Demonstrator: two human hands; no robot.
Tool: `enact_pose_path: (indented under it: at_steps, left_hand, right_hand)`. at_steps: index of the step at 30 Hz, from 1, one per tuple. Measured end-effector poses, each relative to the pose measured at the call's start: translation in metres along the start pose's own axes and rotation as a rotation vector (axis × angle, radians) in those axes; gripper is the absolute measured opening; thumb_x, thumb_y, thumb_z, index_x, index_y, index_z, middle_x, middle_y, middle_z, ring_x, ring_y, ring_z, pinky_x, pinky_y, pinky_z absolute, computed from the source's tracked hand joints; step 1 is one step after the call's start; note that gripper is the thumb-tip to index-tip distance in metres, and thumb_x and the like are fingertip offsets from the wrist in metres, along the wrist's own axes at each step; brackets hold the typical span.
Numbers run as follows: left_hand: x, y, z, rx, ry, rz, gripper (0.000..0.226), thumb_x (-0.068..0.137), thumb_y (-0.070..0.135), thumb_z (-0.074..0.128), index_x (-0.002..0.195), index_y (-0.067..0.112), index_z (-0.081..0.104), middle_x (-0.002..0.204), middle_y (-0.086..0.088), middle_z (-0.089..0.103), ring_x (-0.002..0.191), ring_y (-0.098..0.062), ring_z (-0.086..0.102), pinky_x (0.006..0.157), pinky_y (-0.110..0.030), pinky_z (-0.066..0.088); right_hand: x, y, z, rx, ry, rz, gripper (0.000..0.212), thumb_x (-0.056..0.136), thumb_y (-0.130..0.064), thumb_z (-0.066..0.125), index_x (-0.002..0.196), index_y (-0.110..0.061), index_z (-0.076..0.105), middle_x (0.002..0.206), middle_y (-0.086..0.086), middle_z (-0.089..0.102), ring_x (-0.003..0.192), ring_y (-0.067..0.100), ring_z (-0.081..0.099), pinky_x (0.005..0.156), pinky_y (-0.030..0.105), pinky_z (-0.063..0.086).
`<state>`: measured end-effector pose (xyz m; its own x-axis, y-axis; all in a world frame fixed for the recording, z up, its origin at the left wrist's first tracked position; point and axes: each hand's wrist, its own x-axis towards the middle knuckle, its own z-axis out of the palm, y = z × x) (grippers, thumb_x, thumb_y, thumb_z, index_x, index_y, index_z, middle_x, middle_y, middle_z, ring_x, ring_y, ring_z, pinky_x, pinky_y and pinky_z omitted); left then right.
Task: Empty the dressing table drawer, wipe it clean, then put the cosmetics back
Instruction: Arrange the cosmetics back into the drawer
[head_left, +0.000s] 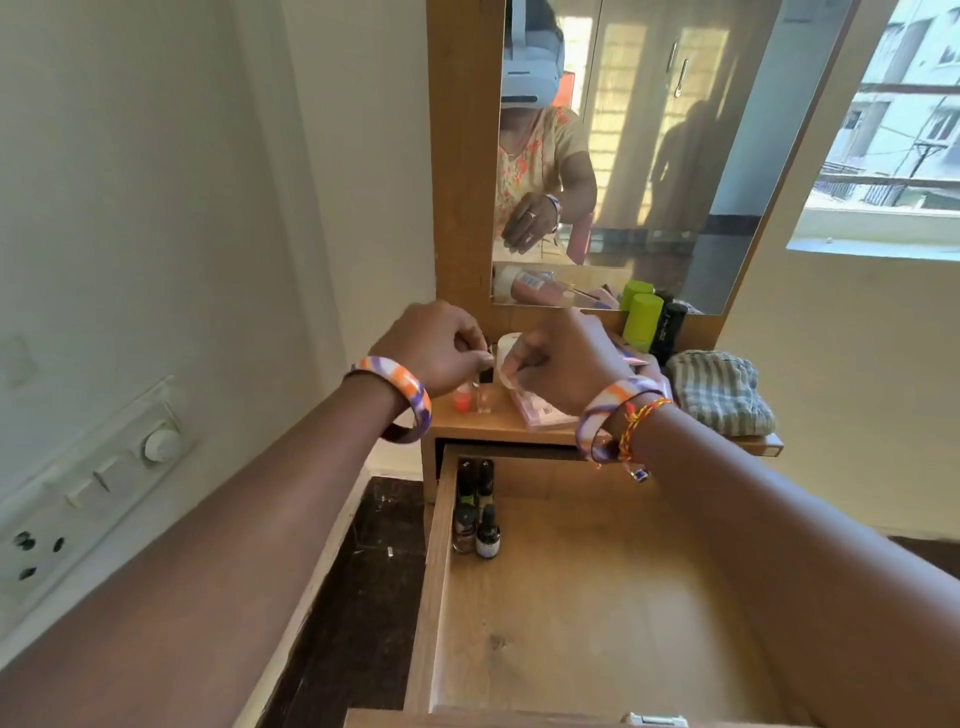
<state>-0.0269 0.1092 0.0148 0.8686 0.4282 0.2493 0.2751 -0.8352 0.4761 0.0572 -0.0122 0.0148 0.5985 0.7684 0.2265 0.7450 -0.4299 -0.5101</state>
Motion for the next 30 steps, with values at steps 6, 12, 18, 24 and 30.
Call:
enact_pose_path:
  at_steps: [6,12,18,24,30]
  left_hand:
    - [0.060,0.004,-0.011,0.094,0.147,-0.185,0.015,0.085,0.012,0.062,0.098,0.007,0.069,0.102,-0.013,0.066,0.095,-0.028,0.062,0.074,-0.026,0.041]
    - [0.092,0.011,-0.006,0.377,-0.177,-0.246,0.020,0.092,0.010,0.047,0.107,0.005,0.060,0.115,-0.018,0.061,0.109,-0.033,0.057,0.089,-0.036,0.046]
    - [0.081,0.031,-0.006,0.840,-0.465,-0.214,0.010,0.093,0.005,0.043,0.085,0.007,0.046,0.095,-0.006,0.045,0.090,-0.022,0.043,0.080,-0.027,0.042]
    - [0.082,0.034,0.005,0.983,-0.553,-0.181,0.020,0.093,0.006,0.043,0.077,0.004,0.054,0.102,-0.011,0.044,0.098,-0.027,0.050,0.078,-0.026,0.044]
    - [0.092,0.028,-0.009,0.809,-0.403,-0.236,0.028,0.095,0.014,0.045,0.120,0.005,0.051,0.112,-0.008,0.051,0.109,-0.027,0.054,0.084,-0.025,0.044]
  right_hand:
    - [0.058,-0.003,-0.001,-0.160,0.141,-0.071,0.020,0.084,-0.003,0.056,0.095,-0.004,0.073,0.097,0.011,0.071,0.083,0.017,0.059,0.071,0.022,0.044]
    - [0.092,0.007,0.027,-0.197,0.046,-0.032,0.019,0.085,-0.012,0.061,0.099,-0.003,0.068,0.091,0.011,0.066,0.089,0.025,0.063,0.067,0.024,0.041]
    - [0.098,0.021,0.037,-0.124,0.048,-0.033,0.027,0.077,-0.010,0.072,0.103,-0.004,0.069,0.102,0.013,0.070,0.096,0.026,0.065,0.078,0.023,0.044]
    - [0.100,0.027,0.038,-0.044,0.041,-0.020,0.025,0.077,-0.007,0.072,0.102,-0.003,0.070,0.102,0.013,0.070,0.097,0.024,0.065,0.085,0.026,0.049]
    - [0.088,0.028,0.023,0.085,0.234,0.014,0.021,0.080,-0.007,0.068,0.101,-0.005,0.072,0.100,0.007,0.070,0.090,0.017,0.062,0.075,0.020,0.044]
